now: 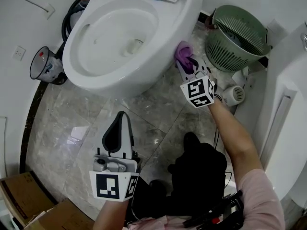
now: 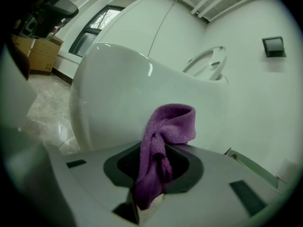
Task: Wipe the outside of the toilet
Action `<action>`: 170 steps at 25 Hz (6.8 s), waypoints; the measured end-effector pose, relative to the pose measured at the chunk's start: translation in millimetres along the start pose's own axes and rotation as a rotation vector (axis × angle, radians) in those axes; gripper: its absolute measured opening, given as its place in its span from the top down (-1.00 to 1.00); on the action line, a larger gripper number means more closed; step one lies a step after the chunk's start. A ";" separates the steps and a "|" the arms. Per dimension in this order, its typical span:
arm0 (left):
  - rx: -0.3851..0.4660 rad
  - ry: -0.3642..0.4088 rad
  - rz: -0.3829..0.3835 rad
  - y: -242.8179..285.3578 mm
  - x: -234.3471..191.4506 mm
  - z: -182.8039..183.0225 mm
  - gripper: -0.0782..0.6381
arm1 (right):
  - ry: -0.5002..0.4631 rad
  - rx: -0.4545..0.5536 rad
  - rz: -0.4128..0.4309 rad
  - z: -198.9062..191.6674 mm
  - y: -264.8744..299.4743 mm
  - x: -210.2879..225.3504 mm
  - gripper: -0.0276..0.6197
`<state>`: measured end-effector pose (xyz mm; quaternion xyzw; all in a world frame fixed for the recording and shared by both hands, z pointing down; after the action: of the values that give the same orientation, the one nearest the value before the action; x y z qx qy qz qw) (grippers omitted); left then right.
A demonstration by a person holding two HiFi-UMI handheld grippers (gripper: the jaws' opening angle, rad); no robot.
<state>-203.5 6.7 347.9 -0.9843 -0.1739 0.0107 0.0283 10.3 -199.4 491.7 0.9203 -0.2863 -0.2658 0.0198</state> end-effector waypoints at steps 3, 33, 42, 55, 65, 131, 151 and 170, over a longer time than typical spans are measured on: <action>0.006 -0.004 0.002 -6.4 -3.0 0.9 0.76 | -0.006 0.003 0.006 6.4 -4.0 -8.7 0.60; 0.056 -0.010 0.096 -69.5 -26.8 11.3 0.76 | -0.027 0.073 0.165 57.0 -36.6 -107.0 0.60; 0.053 -0.008 0.130 -82.5 -29.1 14.3 0.76 | -0.015 0.096 0.228 68.7 -39.2 -129.9 0.60; 0.034 0.014 0.181 -120.2 -45.0 12.5 0.76 | -0.054 0.240 0.460 109.1 -35.1 -213.2 0.60; 0.027 0.069 0.236 -117.6 -40.0 22.1 0.76 | -0.055 0.514 0.650 173.7 -57.1 -226.6 0.58; -0.215 0.075 -0.082 98.9 26.7 -69.0 0.76 | 0.282 -0.127 -0.097 -213.1 137.0 82.6 0.57; -0.208 0.082 -0.083 90.9 24.3 -66.8 0.76 | 0.246 -0.099 -0.049 -196.8 127.6 62.9 0.60; -0.164 0.067 -0.085 71.4 26.2 -57.8 0.76 | 0.249 -0.083 0.016 -173.6 98.9 19.2 0.60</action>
<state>-152.7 -54.3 401.1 -0.9748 -0.2149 -0.0376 -0.0461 59.5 -312.5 650.1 0.9422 -0.2778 -0.1609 0.0955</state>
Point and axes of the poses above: the fingertips, and each gripper's own axes: y forward along the fingers, x to its right, z out of its top, the point moved 6 cm from there along -y, backward along the fingers, and after that the axes turned 7 degrees about x, right-handed, at the moved point
